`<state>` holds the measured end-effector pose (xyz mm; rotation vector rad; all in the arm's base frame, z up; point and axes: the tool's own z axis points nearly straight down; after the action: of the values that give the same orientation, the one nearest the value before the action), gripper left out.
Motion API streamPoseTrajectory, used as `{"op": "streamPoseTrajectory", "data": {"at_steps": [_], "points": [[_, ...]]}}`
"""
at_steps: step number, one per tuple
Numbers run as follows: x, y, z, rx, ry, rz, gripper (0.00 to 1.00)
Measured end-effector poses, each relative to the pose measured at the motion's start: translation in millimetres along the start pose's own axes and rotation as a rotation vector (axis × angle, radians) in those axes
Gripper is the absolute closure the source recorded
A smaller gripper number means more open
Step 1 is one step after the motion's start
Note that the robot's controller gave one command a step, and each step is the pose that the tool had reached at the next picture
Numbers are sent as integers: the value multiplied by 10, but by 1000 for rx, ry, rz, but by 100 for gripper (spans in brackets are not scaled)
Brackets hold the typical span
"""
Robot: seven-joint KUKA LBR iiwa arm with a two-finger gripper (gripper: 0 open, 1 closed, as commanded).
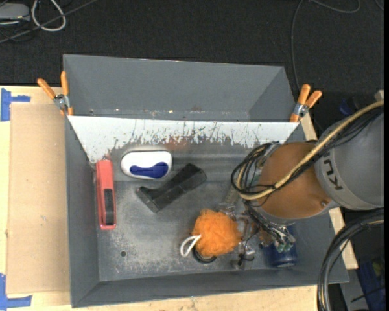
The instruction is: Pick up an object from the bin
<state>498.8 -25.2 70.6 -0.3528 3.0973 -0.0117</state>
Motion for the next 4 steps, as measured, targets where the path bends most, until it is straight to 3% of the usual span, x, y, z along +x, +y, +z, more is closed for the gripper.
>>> {"op": "streamPoseTrajectory", "data": {"at_steps": [1,3,4], "points": [[-13,-10,-8,3,-5,-2,100],[-27,32,-7,4,-5,-7,100],[-103,155,-6,6,-6,-151,100]]}}
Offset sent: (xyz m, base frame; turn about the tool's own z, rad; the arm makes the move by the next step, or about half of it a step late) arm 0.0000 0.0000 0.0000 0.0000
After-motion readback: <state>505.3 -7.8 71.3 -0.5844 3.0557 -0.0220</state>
